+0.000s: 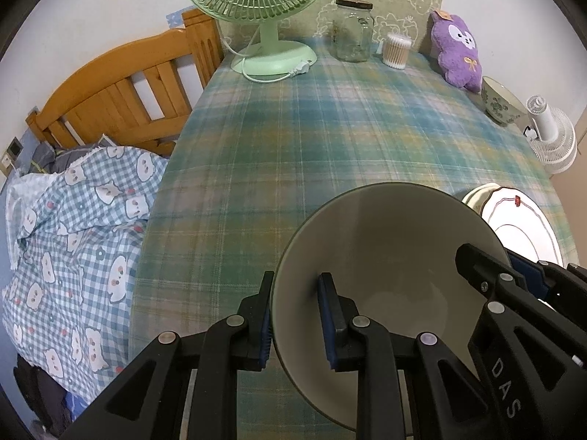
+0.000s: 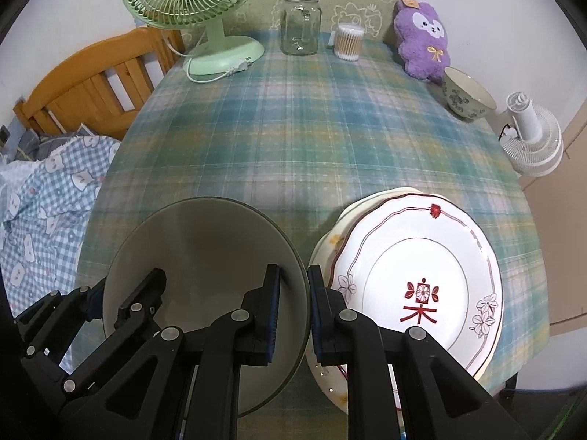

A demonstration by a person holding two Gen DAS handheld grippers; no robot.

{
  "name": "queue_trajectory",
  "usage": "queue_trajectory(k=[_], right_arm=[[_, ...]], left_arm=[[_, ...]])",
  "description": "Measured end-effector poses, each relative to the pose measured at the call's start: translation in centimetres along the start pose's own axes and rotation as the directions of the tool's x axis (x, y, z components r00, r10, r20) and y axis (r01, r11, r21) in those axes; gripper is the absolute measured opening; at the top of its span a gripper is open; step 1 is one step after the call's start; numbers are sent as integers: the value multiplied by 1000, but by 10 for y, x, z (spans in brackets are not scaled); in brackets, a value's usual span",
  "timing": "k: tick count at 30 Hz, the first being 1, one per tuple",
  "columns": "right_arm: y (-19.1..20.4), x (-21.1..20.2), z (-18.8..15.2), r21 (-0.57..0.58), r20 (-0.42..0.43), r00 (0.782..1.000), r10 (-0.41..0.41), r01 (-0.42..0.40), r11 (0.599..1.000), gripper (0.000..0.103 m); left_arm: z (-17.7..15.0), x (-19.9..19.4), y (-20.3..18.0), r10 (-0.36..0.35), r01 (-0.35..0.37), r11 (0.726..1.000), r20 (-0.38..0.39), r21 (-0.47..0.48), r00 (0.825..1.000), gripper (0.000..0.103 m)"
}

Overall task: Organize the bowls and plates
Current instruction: 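Carry the second glass plate toward the plate stack, then lower the glass plate beside the plate stack and open both grippers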

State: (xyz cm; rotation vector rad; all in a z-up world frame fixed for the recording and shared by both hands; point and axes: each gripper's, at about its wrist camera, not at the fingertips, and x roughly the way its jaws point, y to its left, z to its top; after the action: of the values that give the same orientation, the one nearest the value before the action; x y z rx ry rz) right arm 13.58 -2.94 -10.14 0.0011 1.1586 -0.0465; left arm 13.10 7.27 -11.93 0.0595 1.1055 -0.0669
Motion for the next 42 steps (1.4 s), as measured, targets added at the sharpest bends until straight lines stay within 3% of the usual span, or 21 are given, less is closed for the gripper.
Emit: queue_trajectory(k=[5,9,11,14,25,28,30,34,42], right_arm=[[-1,1,2,13,-9,1000,4,-3,1000,18],[0,-7,4,10,8,1000,18,-18,1000,19],[1,-14,4,-1,28,999,19,-19,1000,30],[3,-32,6,-4,77,997,24,-23,1000,57],[-3,-96,22,56,209,978,26,-38,998,75],[-7,-110,24,75,238,971,18,-37,996,82],[-10,-118,27,83,256,967,9,-31,996,83],[-19,-131,32,94,278,960,-17,-10,996,89],[-43,-138,45,66,291,957,13,-34,997,90]], left_arm=[[1,1,1,-12,12,1000,-9,-2,1000,22],[3,-6,2,-52,52,999,-3,0,999,37],[5,-12,1,-60,60,998,4,11,998,40],[8,-21,3,-68,68,998,30,8,997,53],[31,-80,4,-65,58,997,157,51,985,69],[37,-94,3,-91,80,995,180,65,979,77],[40,-102,0,-93,79,994,202,74,975,83],[47,-115,-8,-100,81,992,231,92,968,84],[60,-123,-30,-109,85,990,246,109,963,91]])
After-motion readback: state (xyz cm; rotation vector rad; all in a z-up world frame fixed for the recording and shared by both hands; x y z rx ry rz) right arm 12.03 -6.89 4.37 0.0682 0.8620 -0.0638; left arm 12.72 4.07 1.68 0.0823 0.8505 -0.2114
